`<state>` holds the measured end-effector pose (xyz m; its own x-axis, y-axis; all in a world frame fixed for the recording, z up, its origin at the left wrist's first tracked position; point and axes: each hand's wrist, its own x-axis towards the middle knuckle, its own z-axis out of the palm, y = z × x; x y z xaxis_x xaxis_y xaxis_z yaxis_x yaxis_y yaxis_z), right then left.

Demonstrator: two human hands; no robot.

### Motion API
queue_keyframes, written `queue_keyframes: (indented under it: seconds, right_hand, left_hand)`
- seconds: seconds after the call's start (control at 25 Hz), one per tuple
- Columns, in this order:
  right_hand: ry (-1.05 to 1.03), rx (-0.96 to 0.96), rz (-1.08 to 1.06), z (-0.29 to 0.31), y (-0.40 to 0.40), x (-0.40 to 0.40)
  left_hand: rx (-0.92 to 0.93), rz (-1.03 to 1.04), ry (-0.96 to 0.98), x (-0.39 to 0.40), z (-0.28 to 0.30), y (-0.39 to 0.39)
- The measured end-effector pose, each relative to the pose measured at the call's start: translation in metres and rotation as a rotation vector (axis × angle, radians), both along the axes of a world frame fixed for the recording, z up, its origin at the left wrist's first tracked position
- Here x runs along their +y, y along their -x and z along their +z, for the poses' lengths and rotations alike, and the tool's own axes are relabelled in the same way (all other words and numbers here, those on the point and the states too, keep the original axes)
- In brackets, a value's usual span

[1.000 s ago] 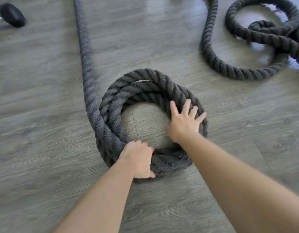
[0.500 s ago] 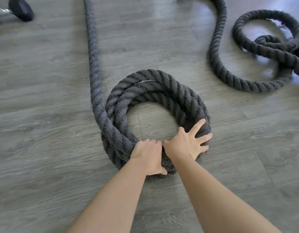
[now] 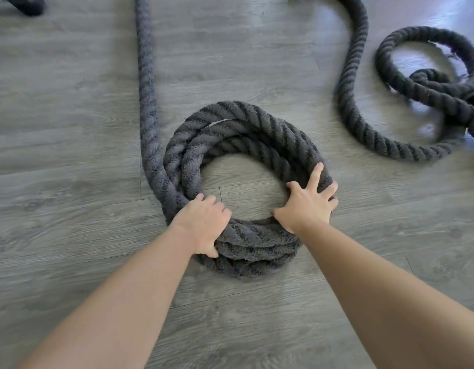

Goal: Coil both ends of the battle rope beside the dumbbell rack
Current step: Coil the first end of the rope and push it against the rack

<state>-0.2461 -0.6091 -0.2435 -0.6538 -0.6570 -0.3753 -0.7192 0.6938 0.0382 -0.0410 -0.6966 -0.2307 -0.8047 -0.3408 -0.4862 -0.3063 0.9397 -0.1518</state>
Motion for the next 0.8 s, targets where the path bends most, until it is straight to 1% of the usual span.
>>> queue_keyframes:
  seconds: [0.24,0.4,0.6,0.72,0.76,0.8]
  right_hand:
    - [-0.019,0.012,0.126,-0.002,0.036,-0.024]
    - [-0.016,0.014,0.284,0.0,0.067,-0.052]
    - [-0.007,-0.031,0.48,0.003,0.107,-0.094]
    - [0.067,-0.063,0.552,0.007,0.124,-0.121]
    - [0.128,-0.076,0.541,0.008,0.126,-0.121]
    - [0.213,-0.102,0.464,0.01,0.121,-0.115]
  left_hand:
    - [-0.028,0.179,-0.001,0.011,0.002,0.027]
    - [-0.037,0.296,-0.016,0.015,-0.001,0.056]
    - [-0.076,0.477,-0.035,0.02,-0.003,0.1]
    - [-0.063,0.567,-0.024,0.012,-0.003,0.116]
    - [-0.05,0.583,-0.02,0.01,-0.002,0.119]
    - [-0.047,0.598,-0.023,0.01,-0.002,0.12]
